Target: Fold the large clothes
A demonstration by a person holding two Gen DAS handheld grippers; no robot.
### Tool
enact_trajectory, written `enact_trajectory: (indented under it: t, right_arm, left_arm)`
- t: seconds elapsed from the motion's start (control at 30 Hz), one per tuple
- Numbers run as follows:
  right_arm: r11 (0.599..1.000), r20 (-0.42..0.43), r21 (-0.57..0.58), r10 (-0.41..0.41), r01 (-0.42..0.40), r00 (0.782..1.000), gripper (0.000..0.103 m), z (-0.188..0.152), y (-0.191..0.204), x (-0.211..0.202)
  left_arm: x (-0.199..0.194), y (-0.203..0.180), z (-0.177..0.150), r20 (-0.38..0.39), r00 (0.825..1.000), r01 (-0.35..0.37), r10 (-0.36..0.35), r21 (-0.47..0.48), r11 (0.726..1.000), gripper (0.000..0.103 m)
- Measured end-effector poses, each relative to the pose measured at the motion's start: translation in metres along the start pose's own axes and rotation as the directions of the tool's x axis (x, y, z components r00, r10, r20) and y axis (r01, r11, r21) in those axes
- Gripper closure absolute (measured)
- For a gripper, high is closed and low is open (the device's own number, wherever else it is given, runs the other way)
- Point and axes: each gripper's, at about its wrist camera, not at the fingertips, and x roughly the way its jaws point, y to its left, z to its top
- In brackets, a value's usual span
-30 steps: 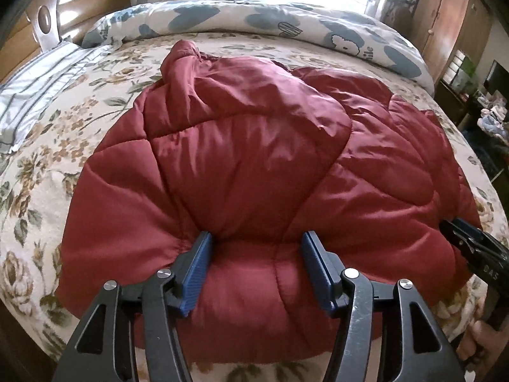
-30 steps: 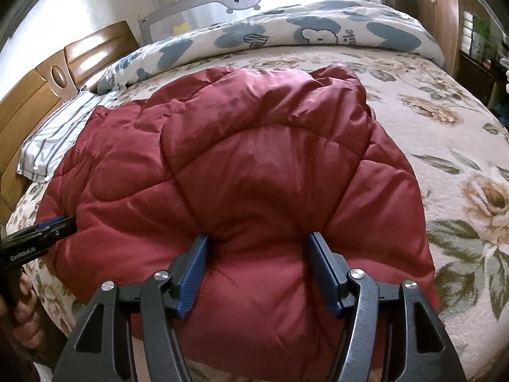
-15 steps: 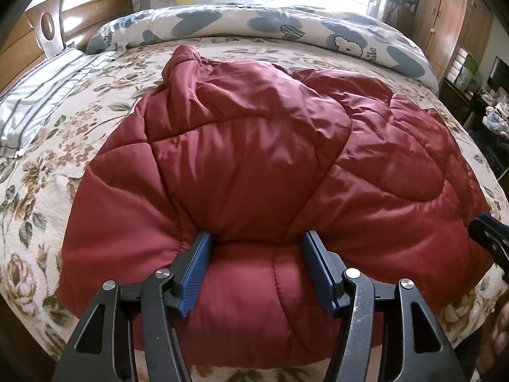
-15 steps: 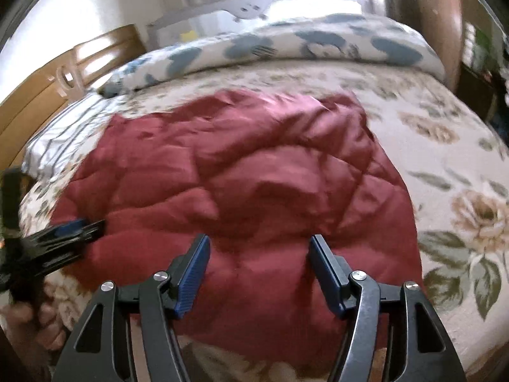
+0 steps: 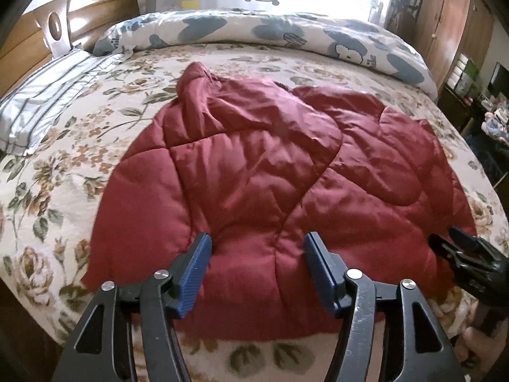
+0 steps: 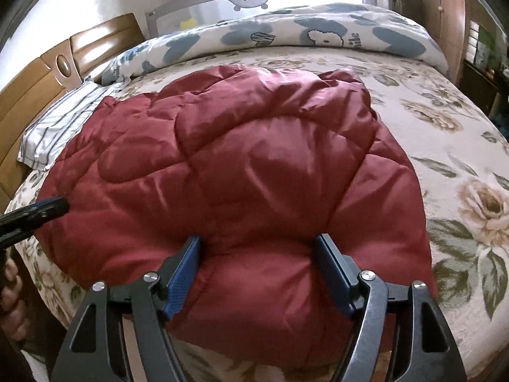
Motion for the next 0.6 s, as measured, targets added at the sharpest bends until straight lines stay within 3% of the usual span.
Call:
enact_trajectory:
  t: [0.17, 0.27, 0.6]
  right_arm:
    - [1.0, 0.003, 0.006, 0.009, -0.009, 1.0, 0.03, -0.001, -0.001, 0.0]
    - [1.0, 0.002, 0.004, 0.011, -0.011, 1.0, 0.03, 0.0, -0.002, 0.0]
    - [1.0, -0.011, 0.011, 0.012, -0.012, 1.0, 0.03, 0.002, -0.002, 0.0]
  left_arm:
    - [-0.008, 0.008, -0.001, 0.006, 0.998, -0.063, 0.064, -0.016, 0.998, 0.032]
    - [0.013, 0.014, -0.003, -0.058, 0.997, -0.058, 0.056, -0.037, 0.998, 0.029]
    - [0.027, 0.002, 0.0, -0.057, 0.992, -0.11, 0.11, 0.007, 0.994, 0.024]
